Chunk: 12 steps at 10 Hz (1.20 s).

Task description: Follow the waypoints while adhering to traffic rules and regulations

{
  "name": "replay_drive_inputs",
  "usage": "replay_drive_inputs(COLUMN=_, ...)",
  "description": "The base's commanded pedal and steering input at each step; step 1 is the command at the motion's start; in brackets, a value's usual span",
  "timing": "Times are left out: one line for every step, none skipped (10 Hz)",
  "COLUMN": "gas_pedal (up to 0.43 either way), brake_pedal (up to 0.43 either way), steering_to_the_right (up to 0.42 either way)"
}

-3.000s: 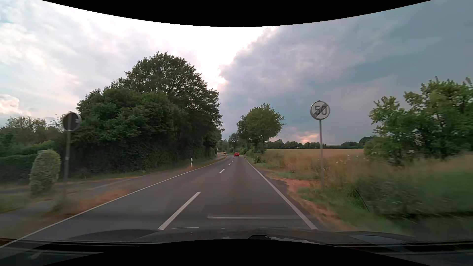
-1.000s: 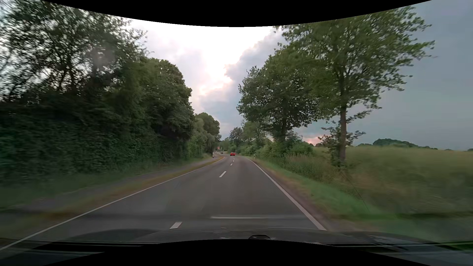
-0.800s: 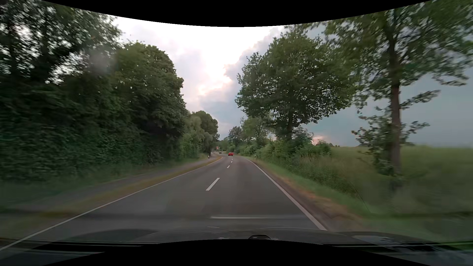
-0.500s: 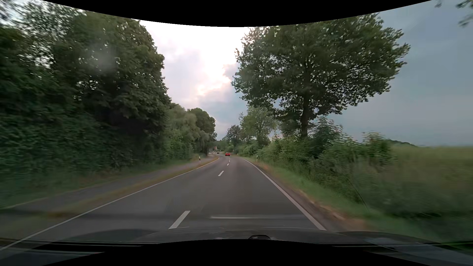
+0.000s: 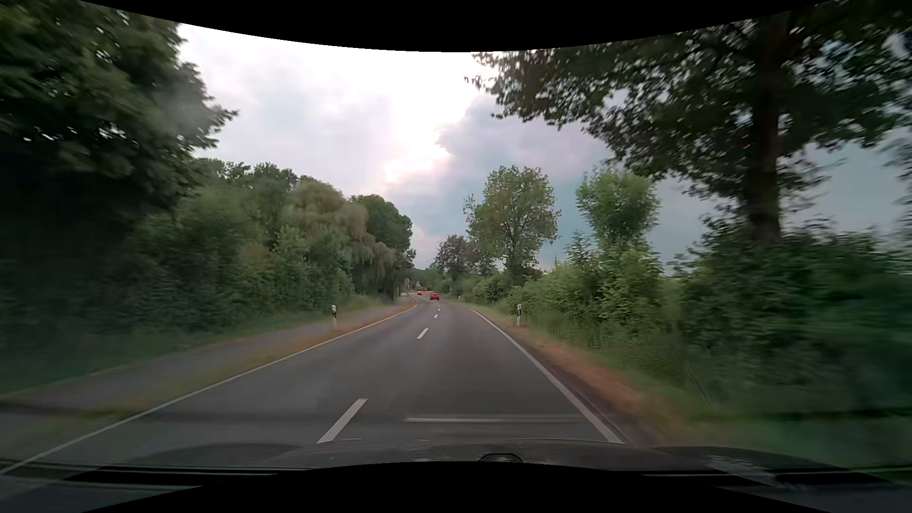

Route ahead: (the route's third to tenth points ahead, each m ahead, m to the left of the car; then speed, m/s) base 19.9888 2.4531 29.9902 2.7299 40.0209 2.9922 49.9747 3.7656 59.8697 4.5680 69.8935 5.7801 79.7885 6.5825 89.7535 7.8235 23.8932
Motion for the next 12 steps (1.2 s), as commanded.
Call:
replay_drive_inputs(gas_pedal=0.488, brake_pedal=0.000, steering_to_the_right=-0.010)
replay_drive_inputs(gas_pedal=0.488, brake_pedal=0.000, steering_to_the_right=-0.010)
replay_drive_inputs(gas_pedal=0.488, brake_pedal=0.000, steering_to_the_right=-0.010)
replay_drive_inputs(gas_pedal=0.488, brake_pedal=0.000, steering_to_the_right=-0.010)
replay_drive_inputs(gas_pedal=0.488, brake_pedal=0.000, steering_to_the_right=-0.009)
replay_drive_inputs(gas_pedal=0.488, brake_pedal=0.000, steering_to_the_right=-0.009)
replay_drive_inputs(gas_pedal=0.480, brake_pedal=0.000, steering_to_the_right=-0.010)
replay_drive_inputs(gas_pedal=0.480, brake_pedal=0.000, steering_to_the_right=-0.012)
replay_drive_inputs(gas_pedal=0.480, brake_pedal=0.000, steering_to_the_right=-0.014)
replay_drive_inputs(gas_pedal=0.469, brake_pedal=0.000, steering_to_the_right=-0.016)
replay_drive_inputs(gas_pedal=0.461, brake_pedal=0.000, steering_to_the_right=-0.016)
replay_drive_inputs(gas_pedal=0.449, brake_pedal=0.000, steering_to_the_right=-0.015)
